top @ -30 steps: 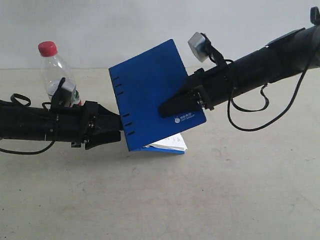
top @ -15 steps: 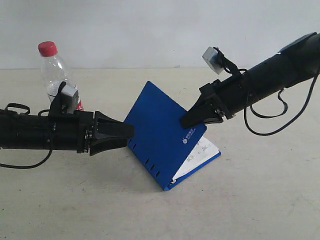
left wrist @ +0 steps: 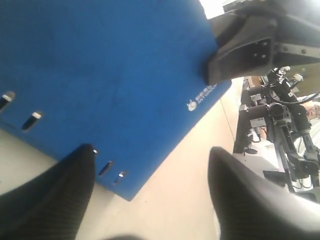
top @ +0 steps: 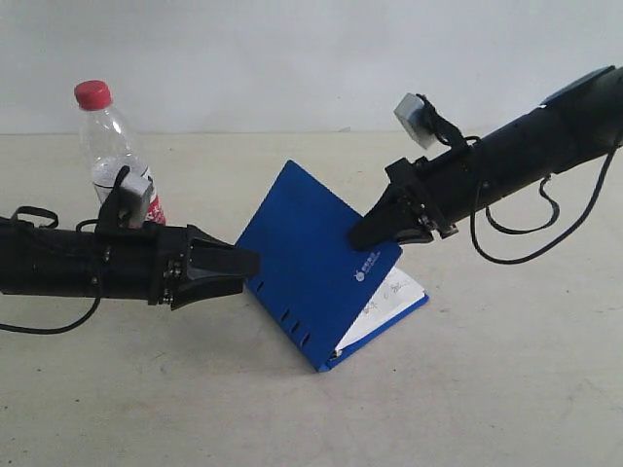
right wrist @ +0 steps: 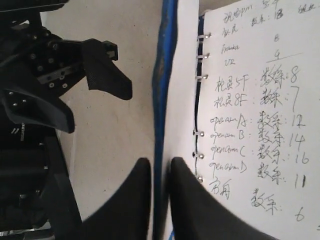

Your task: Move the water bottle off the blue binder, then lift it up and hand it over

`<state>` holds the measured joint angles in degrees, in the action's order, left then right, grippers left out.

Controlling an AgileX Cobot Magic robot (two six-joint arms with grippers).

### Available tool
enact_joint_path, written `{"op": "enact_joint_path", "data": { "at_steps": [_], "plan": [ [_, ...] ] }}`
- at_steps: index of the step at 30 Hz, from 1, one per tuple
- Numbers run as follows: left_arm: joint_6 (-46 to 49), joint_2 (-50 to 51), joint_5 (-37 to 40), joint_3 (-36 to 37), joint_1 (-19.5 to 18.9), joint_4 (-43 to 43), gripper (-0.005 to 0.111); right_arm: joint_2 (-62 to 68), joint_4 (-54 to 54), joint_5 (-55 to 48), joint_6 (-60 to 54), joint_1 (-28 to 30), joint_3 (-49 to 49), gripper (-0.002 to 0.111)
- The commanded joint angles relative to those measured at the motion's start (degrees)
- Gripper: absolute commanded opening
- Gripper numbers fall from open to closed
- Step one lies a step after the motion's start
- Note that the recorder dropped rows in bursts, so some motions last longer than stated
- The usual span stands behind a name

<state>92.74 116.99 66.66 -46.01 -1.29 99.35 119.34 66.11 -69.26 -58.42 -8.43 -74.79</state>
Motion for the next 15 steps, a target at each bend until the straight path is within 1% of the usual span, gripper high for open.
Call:
{"op": "enact_joint_path", "data": {
  "at_steps": [1, 2, 3, 7, 9, 10, 11, 12, 13, 14, 15],
  "plan": [
    [0.5, -0.5, 3.2, 0.4, 0.5, 0.6, 0.062, 3.3, 0.8, -0.7, 1.0, -2.5, 0.1, 0.034],
    [0.5, -0.5, 3.3, 0.4, 0.5, 0.6, 0.062, 3.8, 0.8, -0.7, 0.8, -3.2, 0.1, 0.038],
    [0.5, -0.5, 3.3, 0.4, 0.5, 0.6, 0.062, 4.1, 0.8, -0.7, 0.5, -3.7, 0.1, 0.039],
    [0.5, -0.5, 3.3, 0.4, 0.5, 0.6, 0.062, 4.8, 0.8, -0.7, -1.0, -5.4, -1.0, 0.039],
    [0.5, -0.5, 3.3, 0.4, 0.5, 0.6, 0.062, 4.8, 1.0, 3.2, -1.0, -5.9, -1.7, 0.039],
    [0.5, -0.5, 3.3, 0.4, 0.5, 0.6, 0.062, 4.8, 1.0, 4.8, -1.0, -5.9, -2.0, 0.036],
    [0.5, -0.5, 3.3, 0.4, 0.5, 0.6, 0.062, 4.8, 1.1, 5.7, -1.4, -5.9, -2.3, 0.029],
    [0.5, -0.5, 3.3, 0.4, 0.5, 0.6, 0.062, 4.8, 1.1, 5.9, -2.1, -5.9, -2.7, 0.02],
    [0.5, -0.5, 3.3, 0.4, 0.4, 0.6, 0.062, 4.7, 1.1, 5.7, -2.8, -5.8, -3.1, 0.007],
    [0.5, -0.5, 3.3, 0.4, 0.2, 0.6, 0.062, 4.7, 1.0, 5.3, -3.1, -5.8, -3.4, 0.0],
    [0.5, -0.5, 3.3, 0.4, -0.2, 0.6, 0.062, 4.7, 1.0, 4.8, -3.2, -5.8, -3.7, 0.0]
  ]
}}
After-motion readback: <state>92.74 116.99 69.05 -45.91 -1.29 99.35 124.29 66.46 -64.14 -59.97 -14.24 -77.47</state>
